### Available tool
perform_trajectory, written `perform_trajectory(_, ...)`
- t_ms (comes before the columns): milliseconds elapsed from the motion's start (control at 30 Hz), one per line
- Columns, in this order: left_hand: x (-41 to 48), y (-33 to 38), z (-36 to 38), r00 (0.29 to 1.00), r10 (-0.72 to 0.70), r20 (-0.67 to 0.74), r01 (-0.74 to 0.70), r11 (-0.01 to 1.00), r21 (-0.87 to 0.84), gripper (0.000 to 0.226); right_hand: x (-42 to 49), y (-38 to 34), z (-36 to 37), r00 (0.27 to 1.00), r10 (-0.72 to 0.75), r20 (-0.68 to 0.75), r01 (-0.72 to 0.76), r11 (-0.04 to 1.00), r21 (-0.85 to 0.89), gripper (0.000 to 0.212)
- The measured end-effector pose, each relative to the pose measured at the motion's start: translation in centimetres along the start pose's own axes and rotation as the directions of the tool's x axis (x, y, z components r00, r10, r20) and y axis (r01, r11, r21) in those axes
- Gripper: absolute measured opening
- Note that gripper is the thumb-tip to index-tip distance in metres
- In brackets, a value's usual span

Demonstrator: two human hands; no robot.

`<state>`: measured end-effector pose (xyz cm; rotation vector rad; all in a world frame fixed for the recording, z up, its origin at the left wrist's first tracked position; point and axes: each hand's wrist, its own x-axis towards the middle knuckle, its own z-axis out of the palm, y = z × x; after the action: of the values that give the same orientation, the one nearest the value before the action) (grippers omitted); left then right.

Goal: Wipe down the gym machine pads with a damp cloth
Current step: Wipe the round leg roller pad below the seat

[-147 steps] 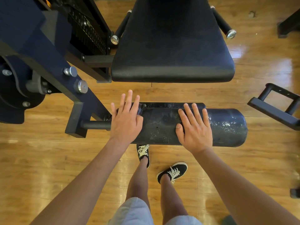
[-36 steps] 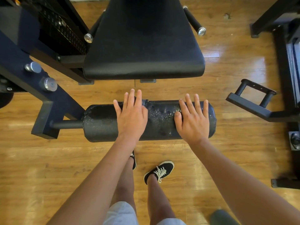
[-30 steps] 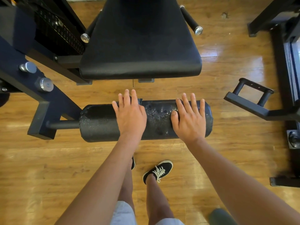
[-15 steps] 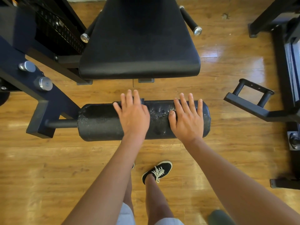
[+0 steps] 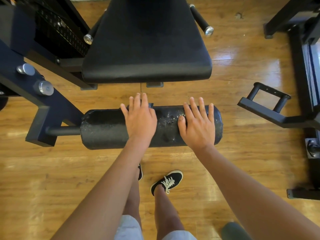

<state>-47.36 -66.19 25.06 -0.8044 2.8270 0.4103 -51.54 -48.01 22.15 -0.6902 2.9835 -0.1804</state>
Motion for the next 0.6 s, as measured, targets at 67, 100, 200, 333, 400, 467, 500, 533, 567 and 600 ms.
perform_trajectory(67, -0.6, 1.7, 0.6, 0.998, 0.069, 0.000, -0.069, 0.997, -0.024, 0.057, 0.0, -0.1, -0.1, 1.000, -0.002, 0.005, 0.002, 1.000, 0.005, 0.059)
perform_trajectory(100, -0.9, 2.3, 0.9, 0.995, 0.096, 0.001, -0.096, 0.995, -0.033, 0.058, 0.0, 0.0, -0.2, 1.000, -0.002, 0.005, 0.002, 1.000, 0.006, 0.059)
perform_trajectory(200, -0.7, 2.4, 1.2, 0.993, 0.122, 0.003, -0.121, 0.988, -0.099, 0.060, 0.1, 0.0, -0.4, 1.000, -0.002, 0.013, 0.002, 1.000, 0.002, 0.059)
perform_trajectory(333, -0.2, 1.1, 0.6, 0.990, 0.108, 0.091, -0.071, 0.937, -0.342, 0.063, 0.1, 0.1, -0.5, 1.000, -0.006, 0.030, 0.006, 1.000, -0.002, 0.060)
perform_trajectory(400, 0.0, 0.3, 0.2, 0.981, 0.118, 0.152, -0.040, 0.897, -0.440, 0.058, 0.2, -0.1, -0.6, 1.000, 0.001, 0.031, -0.001, 1.000, 0.016, 0.061)
perform_trajectory(467, 0.1, -0.8, -0.3, 0.972, 0.142, 0.186, -0.033, 0.870, -0.493, 0.054, 0.3, -0.4, -0.8, 0.999, 0.017, 0.028, -0.019, 0.998, 0.060, 0.060)
perform_trajectory(500, 0.2, -1.4, -0.6, 0.969, 0.154, 0.195, -0.035, 0.861, -0.507, 0.053, 0.5, -0.6, -1.0, 1.000, 0.020, 0.022, -0.022, 0.996, 0.087, 0.059)
perform_trajectory(533, 0.2, -1.9, -0.8, 0.965, 0.170, 0.202, -0.043, 0.858, -0.512, 0.052, 0.7, -0.8, -1.1, 1.000, 0.014, 0.015, -0.016, 0.994, 0.112, 0.059)
perform_trajectory(567, 0.3, -2.2, -1.0, 0.959, 0.190, 0.211, -0.058, 0.858, -0.510, 0.052, 1.1, -1.2, -1.3, 1.000, -0.002, 0.009, 0.000, 0.991, 0.134, 0.058)
perform_trajectory(600, 0.4, -2.6, -1.1, 0.952, 0.213, 0.220, -0.077, 0.862, -0.502, 0.053, 1.5, -1.6, -1.5, 1.000, -0.023, 0.005, 0.022, 0.988, 0.151, 0.056)
